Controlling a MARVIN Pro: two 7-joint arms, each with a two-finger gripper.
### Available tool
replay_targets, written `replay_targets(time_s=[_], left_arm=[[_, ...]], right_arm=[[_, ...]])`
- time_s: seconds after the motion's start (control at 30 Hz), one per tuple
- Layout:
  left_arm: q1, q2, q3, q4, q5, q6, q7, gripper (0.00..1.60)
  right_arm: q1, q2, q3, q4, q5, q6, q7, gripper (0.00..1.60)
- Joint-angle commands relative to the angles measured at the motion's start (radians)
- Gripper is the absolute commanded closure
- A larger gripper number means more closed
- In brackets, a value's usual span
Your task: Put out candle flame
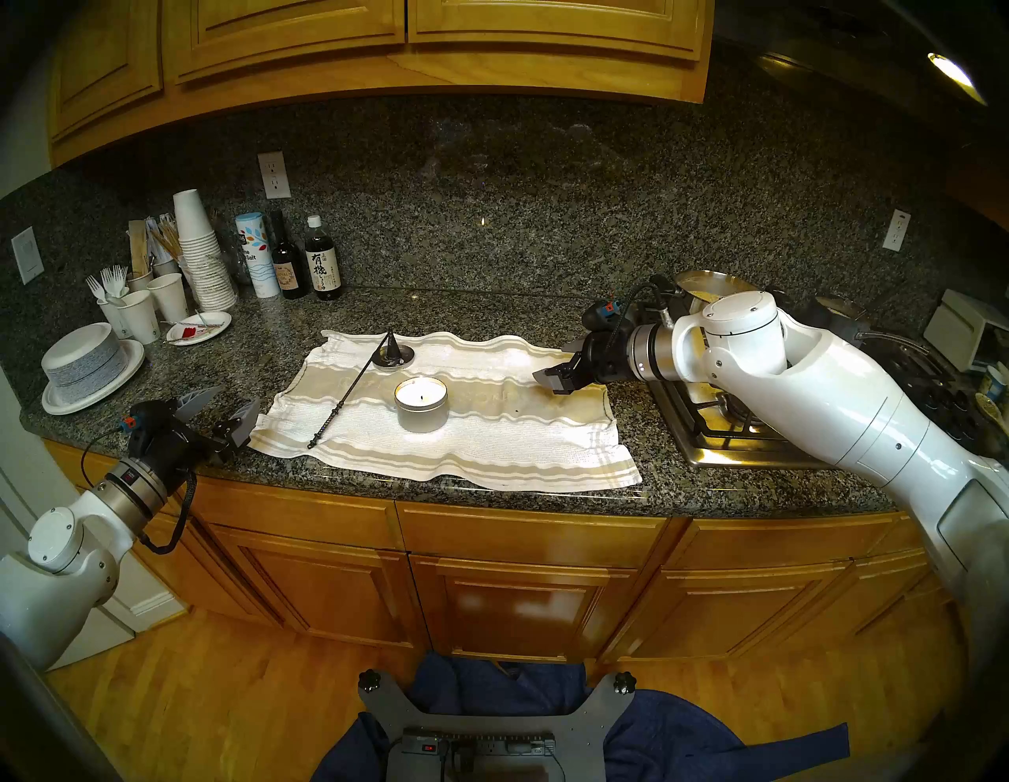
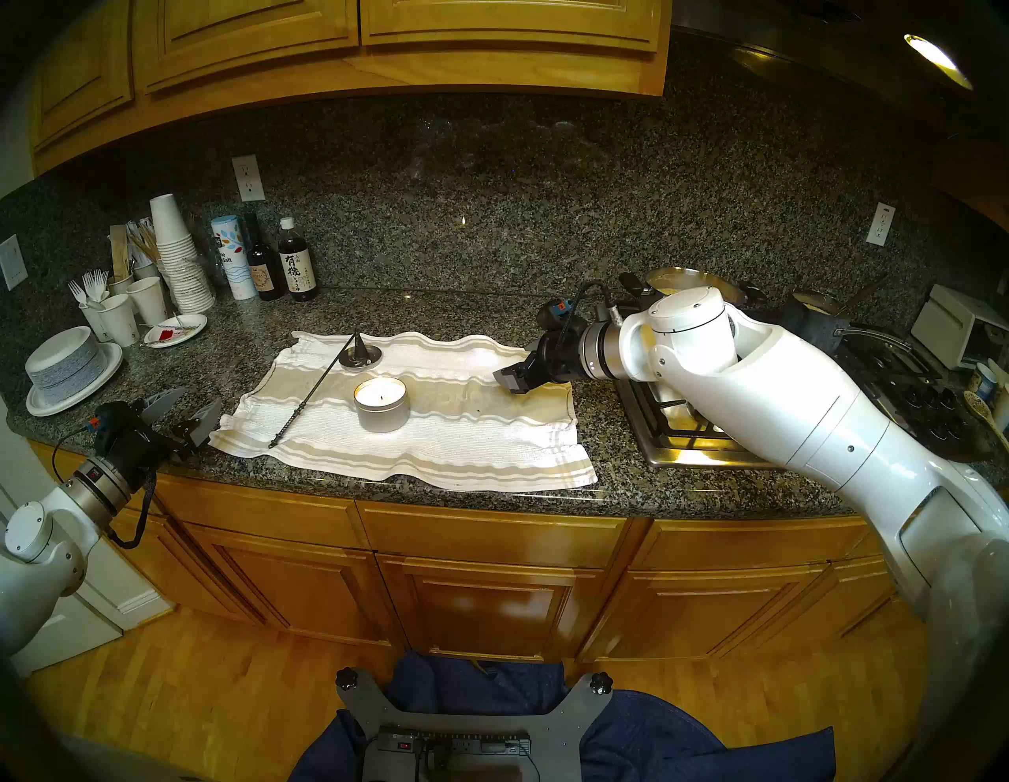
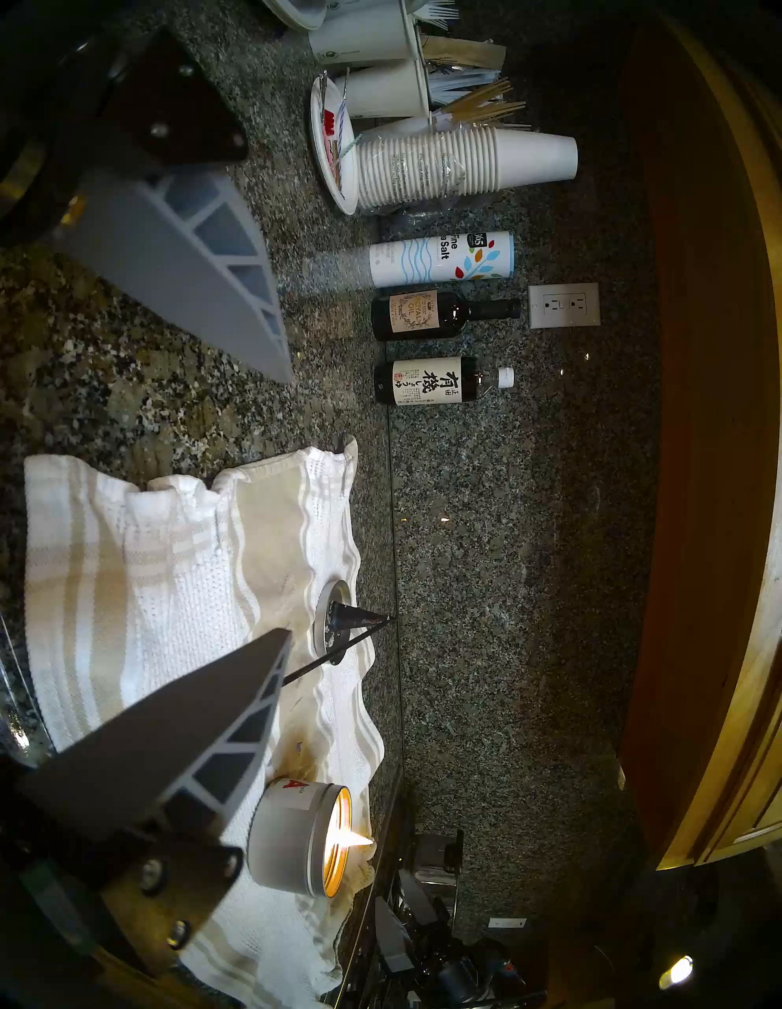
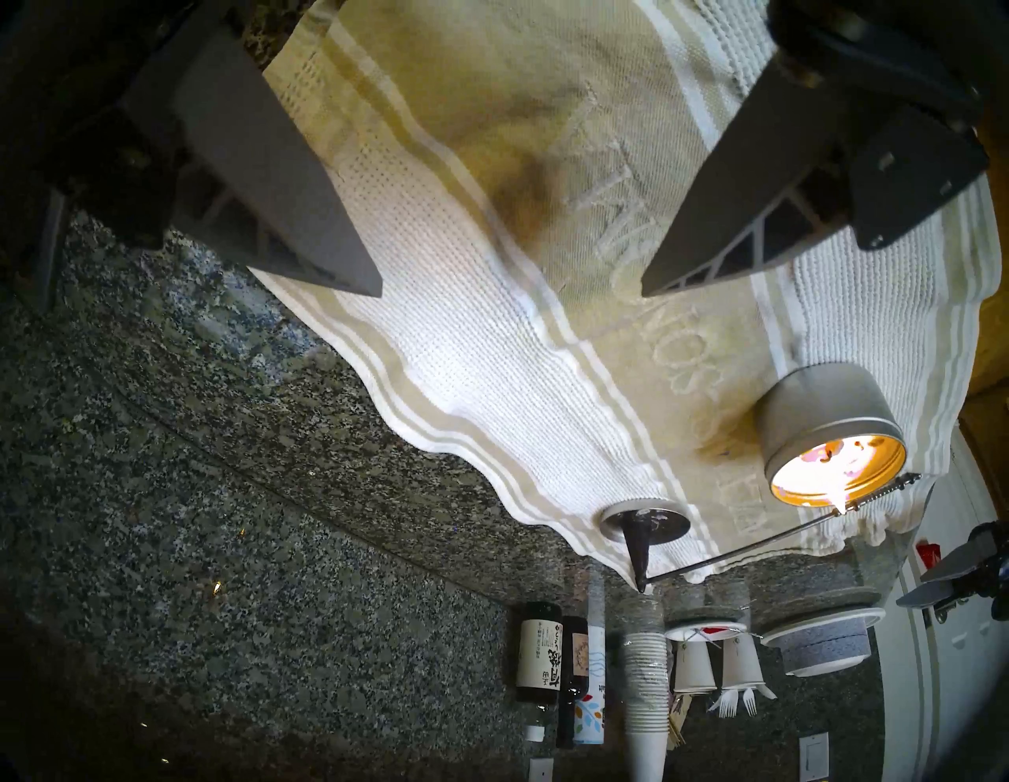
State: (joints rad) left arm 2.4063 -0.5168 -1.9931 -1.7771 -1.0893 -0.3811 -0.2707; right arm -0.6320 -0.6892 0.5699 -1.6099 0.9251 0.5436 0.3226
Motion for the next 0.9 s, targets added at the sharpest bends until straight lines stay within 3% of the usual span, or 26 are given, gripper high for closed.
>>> replay_targets(time_s=[0.0, 0.27, 0.67, 0.77, 0.87], left_arm=[[-0.006, 0.002, -0.052, -0.02, -0.01, -0.007, -0.02, 0.0], [-0.037, 0.036, -0.063, -0.033, -0.058, 0.024, -0.052, 0.0], [-0.144, 0.17, 0.063, -0.01, -0.094, 0.113, -0.044, 0.0], [-0.176, 0.181, 0.089, -0.018, -0.103, 0.117, -0.033, 0.0], [-0.182, 0.169, 0.069, -0.022, -0.096, 0.1, -0.032, 0.0]], right_arm=[[0.029, 0.001, 0.025, -0.005, 0.003, -0.007, -0.001, 0.0], [0.03, 0.002, 0.022, -0.005, 0.004, -0.007, -0.003, 0.0], [0.032, 0.003, 0.019, -0.005, 0.007, -0.008, -0.005, 0.0], [0.032, 0.003, 0.019, -0.006, 0.007, -0.008, -0.005, 0.0], [0.033, 0.003, 0.018, -0.006, 0.008, -0.008, -0.006, 0.0]])
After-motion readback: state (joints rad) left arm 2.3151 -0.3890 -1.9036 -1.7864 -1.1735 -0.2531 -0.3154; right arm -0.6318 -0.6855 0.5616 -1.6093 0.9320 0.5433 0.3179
